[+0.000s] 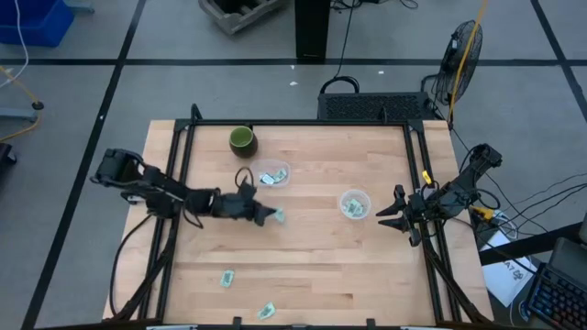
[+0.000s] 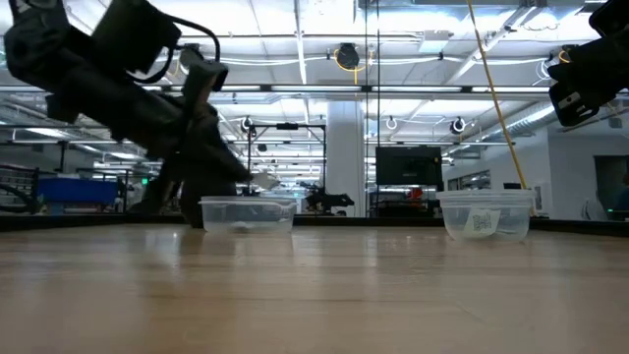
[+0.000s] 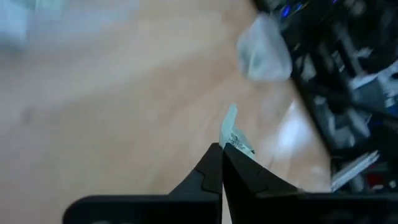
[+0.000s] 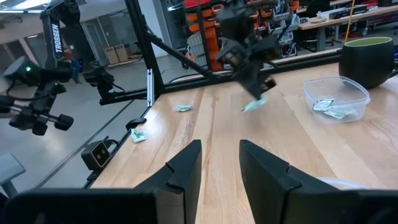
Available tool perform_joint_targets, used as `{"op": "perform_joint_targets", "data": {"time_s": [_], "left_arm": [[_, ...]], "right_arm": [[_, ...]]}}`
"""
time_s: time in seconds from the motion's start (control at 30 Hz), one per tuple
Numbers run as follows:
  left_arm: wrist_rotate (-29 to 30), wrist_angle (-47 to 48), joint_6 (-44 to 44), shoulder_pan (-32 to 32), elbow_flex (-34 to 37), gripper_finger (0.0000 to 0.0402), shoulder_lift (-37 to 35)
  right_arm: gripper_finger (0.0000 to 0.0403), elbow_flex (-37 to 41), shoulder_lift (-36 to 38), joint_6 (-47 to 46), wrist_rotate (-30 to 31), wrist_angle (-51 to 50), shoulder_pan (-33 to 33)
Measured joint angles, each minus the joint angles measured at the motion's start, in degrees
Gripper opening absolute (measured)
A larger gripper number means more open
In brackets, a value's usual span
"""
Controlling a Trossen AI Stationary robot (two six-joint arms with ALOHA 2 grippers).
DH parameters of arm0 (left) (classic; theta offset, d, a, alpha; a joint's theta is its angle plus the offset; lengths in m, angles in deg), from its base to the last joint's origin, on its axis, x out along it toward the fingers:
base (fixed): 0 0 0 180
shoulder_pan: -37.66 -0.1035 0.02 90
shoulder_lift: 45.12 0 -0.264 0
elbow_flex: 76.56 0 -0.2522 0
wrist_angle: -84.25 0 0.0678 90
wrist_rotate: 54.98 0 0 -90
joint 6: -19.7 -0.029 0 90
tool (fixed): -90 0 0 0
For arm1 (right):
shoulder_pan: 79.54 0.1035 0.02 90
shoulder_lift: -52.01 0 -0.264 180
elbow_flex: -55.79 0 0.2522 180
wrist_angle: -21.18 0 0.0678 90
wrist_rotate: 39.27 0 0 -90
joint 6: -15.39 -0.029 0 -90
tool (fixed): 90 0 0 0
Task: Pick and place items into bin
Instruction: Put the top light green stevia packet into the left transparent bin
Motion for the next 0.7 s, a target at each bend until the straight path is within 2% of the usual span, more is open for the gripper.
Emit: {"op": "perform_joint_targets", "data": {"time_s": [0.17,0.3,0.43,0.53,0.7], "left_arm": [[-3.43,-4.59,-5.23,-6.22,-0.2,0.0019,-3.08],[-3.47,-0.9,-9.83,-10.11,-0.17,0.0008,-8.1],[-0.49,6.31,-13.63,-12.97,-0.2,0.0009,-12.88],[2.92,15.09,-14.28,-14.58,-0.2,0.0014,-15.48],[3.71,23.77,-12.57,-17.12,-0.17,0.0004,-15.72]], "right_arm": [[0.01,0.0,0.0,0.0,0.0,0.0,0.01],[0.01,0.0,0.0,0.0,0.0,0.0,0.01],[0.01,0.0,0.0,0.0,0.0,0.0,0.02],[0.01,0.0,0.02,0.0,0.0,0.0,0.02],[0.01,0.0,0.0,0.0,0.0,0.0,0.0]]}}
